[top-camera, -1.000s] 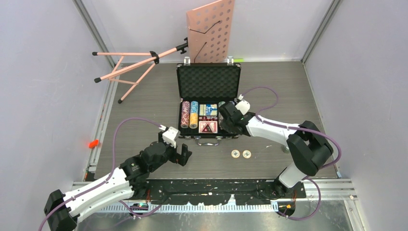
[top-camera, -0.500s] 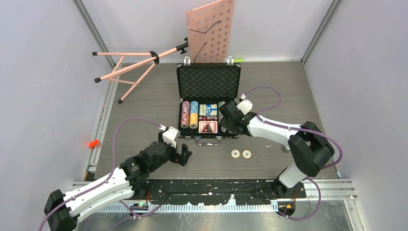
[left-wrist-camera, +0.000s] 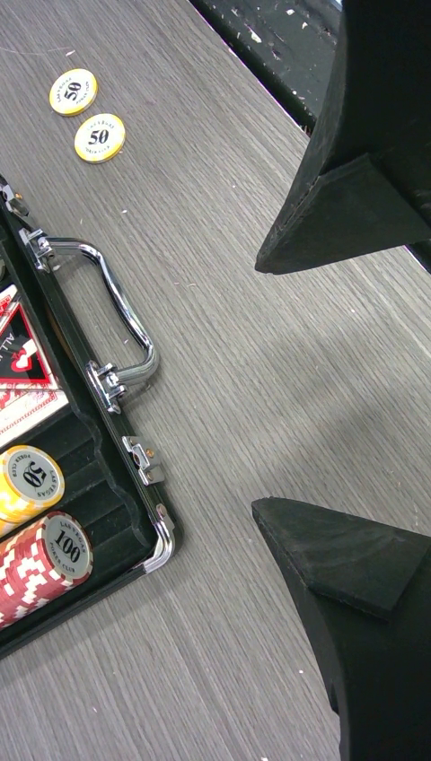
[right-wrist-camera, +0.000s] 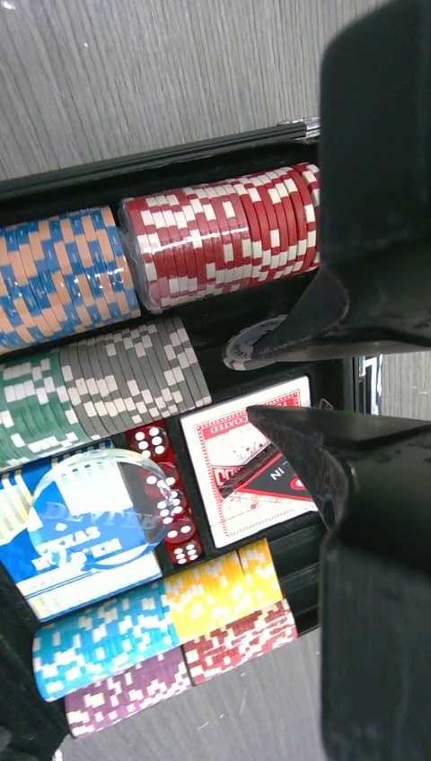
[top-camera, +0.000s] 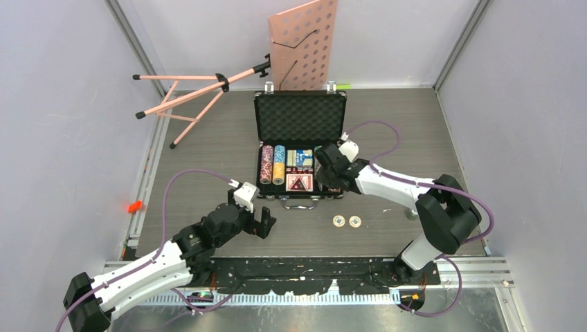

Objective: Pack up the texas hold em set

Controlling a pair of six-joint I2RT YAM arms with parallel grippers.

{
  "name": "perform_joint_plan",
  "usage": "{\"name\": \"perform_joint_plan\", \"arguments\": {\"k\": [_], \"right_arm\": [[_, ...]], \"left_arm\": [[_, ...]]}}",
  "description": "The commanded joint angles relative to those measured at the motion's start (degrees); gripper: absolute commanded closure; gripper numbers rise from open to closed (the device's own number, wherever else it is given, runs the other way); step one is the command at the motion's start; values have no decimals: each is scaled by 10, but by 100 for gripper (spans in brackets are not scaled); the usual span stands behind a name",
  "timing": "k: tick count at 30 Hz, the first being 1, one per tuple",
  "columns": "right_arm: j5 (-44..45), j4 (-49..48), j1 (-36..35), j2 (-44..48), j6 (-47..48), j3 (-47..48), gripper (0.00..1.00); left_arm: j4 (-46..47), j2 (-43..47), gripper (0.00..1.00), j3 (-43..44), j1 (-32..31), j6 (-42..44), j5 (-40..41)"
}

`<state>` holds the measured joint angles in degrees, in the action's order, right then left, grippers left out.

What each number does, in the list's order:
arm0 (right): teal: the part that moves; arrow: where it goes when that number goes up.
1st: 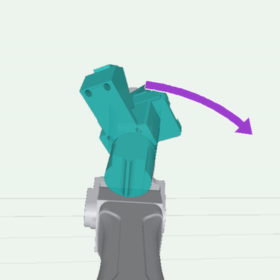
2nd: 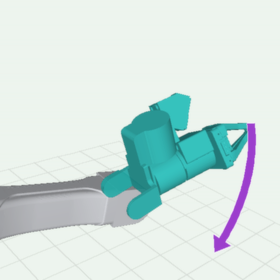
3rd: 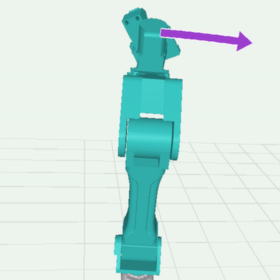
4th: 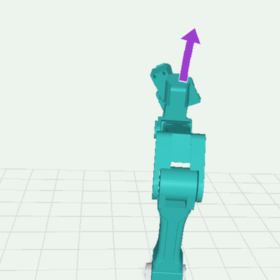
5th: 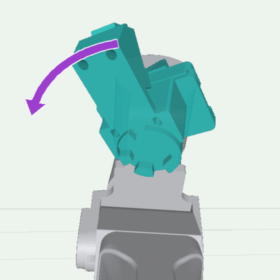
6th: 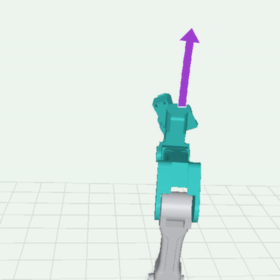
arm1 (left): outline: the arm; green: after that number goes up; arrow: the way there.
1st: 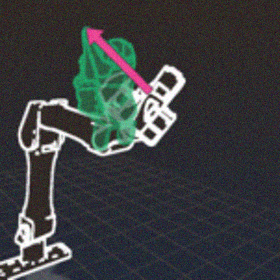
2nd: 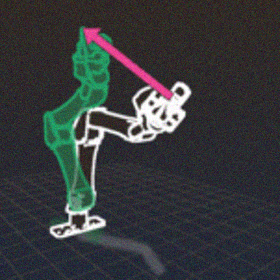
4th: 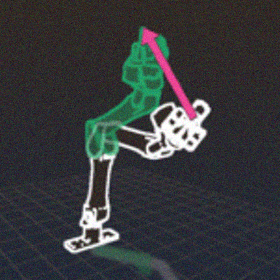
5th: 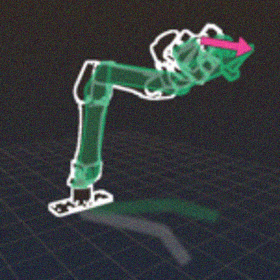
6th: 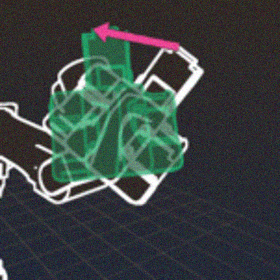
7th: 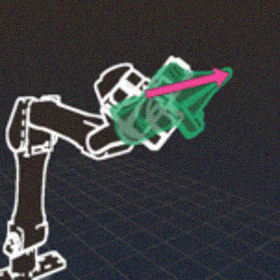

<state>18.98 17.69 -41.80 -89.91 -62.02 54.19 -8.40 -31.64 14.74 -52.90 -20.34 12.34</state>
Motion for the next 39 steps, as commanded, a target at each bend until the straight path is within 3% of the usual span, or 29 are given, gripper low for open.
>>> {"name": "perform_joint_plan", "arguments": {"k": [1,9,16,26,33,36,39], "right_arm": [[-15,22,-3,2,38,28,74],[-16,97,-3,-31,110,72,79],[-46,96,-3,-51,122,74,79],[-50,120,-3,-31,131,90,67],[-68,156,-3,-58,157,114,81],[-66,167,-3,-64,162,111,96],[-73,170,-3,-70,170,104,100]], "left_arm": [[28,1,1,6,-2,6,-1],[28,-3,0,6,-2,6,0],[28,-4,0,7,-2,6,0],[29,-5,0,7,-2,7,-1],[28,-5,0,7,-2,7,-1],[29,-5,0,7,-2,7,-2],[29,-5,0,7,-2,7,-2]]}}
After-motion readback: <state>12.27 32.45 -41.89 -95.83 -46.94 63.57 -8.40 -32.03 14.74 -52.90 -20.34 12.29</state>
